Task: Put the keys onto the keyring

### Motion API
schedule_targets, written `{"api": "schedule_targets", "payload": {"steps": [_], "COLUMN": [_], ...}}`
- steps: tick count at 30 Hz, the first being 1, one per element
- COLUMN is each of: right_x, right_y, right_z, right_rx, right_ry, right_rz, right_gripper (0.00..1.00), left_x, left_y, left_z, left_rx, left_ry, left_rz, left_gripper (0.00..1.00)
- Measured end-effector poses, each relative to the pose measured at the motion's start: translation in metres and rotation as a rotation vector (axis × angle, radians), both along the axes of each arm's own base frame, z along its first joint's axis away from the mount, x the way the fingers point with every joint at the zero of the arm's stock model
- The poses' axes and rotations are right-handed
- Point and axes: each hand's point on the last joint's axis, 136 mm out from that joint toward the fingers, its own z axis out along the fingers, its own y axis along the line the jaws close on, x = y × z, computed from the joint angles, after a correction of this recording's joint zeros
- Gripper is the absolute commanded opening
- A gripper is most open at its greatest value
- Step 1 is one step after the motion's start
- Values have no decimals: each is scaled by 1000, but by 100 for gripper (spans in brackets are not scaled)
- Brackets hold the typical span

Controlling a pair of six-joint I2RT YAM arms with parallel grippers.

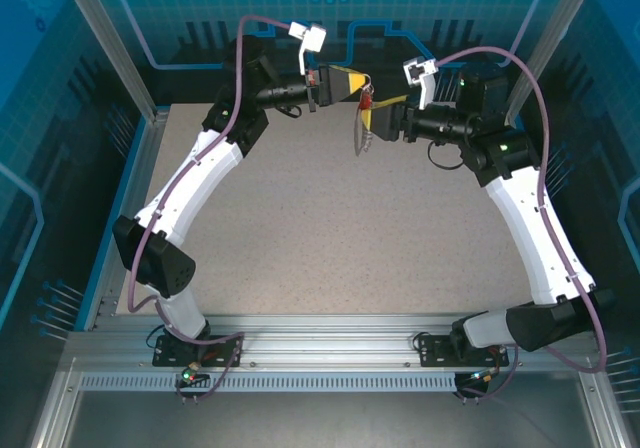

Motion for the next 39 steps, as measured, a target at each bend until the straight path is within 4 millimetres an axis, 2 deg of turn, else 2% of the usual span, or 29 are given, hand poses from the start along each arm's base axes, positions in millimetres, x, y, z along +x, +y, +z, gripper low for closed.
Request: {"api": "schedule_targets", "payload": {"steps": [6,9,11,16,29,39], "right_x": [11,17,20,21,13,26], "right_y": [-2,-1,0,6,19,37], "right_z": [0,2,4,6,9,7], "right_rx": [-14,-14,-18,-22,-10,6], "right_ry": [-8,-12,-24,-38,-44,-16], "right_rz": [-39,-40,-36,-2,59,89], "right_gripper": [57,54,42,1,0,0], "left_x": [0,0,0,4,6,12], "left_y": [0,0,0,1,1,5], "left_z": [0,0,0,0,6,3], "left_rx": [0,0,0,-3,-38,-60], "left_ry": [0,0,0,2,13,23], "left_rz": [0,0,0,22,44,88], "left_gripper": [0,0,0,0,0,0]}}
